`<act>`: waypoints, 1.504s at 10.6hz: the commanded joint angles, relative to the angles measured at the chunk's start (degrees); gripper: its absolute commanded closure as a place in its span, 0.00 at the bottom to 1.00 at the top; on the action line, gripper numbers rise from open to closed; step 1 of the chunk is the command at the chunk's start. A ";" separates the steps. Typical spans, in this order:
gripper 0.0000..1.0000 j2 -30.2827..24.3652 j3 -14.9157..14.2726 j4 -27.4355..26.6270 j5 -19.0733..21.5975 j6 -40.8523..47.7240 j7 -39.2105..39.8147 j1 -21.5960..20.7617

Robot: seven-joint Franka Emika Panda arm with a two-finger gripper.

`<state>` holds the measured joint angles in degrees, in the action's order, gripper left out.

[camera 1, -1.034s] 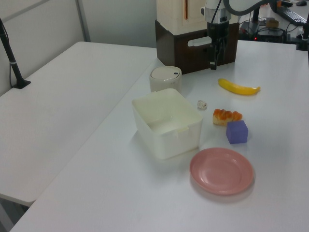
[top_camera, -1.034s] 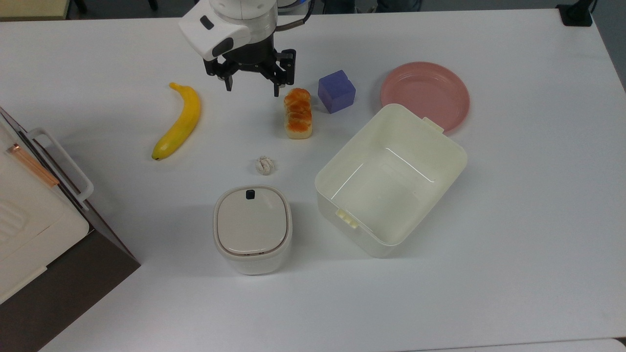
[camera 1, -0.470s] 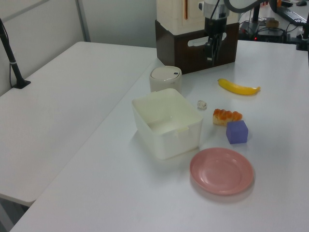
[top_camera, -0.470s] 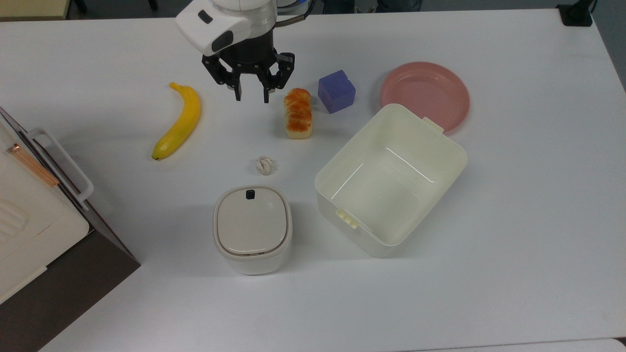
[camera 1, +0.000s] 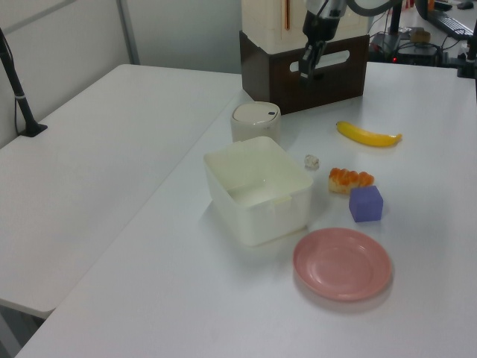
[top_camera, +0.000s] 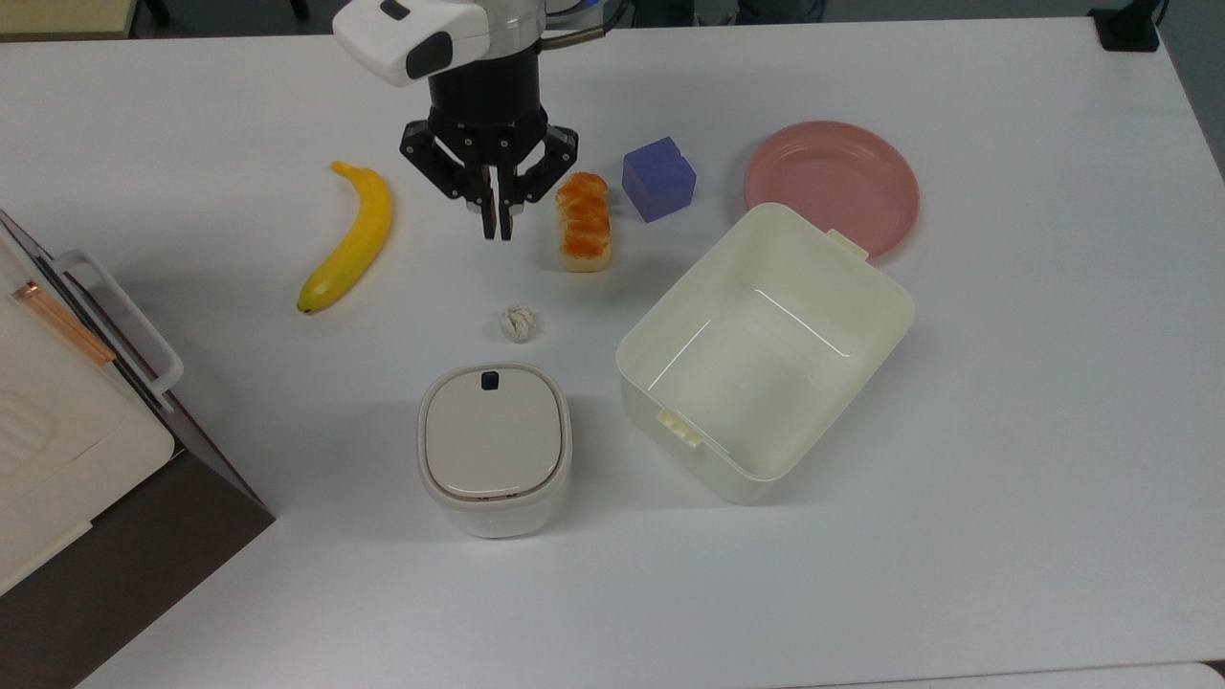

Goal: Open the trash can
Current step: 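Lower the gripper onto the trash can lid's rim, then close the gripper on the lid and lift it open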

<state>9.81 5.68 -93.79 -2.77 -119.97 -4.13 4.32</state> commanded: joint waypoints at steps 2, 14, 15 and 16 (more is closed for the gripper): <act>0.92 4.94 -0.14 0.54 0.23 -13.33 -2.18 -0.18; 0.93 15.25 -0.41 2.83 -4.09 -19.43 -4.75 -0.80; 0.93 12.81 -0.41 2.65 -3.91 -17.34 -4.75 -0.71; 0.93 10.17 -0.32 2.82 -3.82 -12.79 -4.57 -0.62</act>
<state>24.33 5.57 -90.99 -5.96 -139.95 -7.26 4.21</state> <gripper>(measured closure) 0.925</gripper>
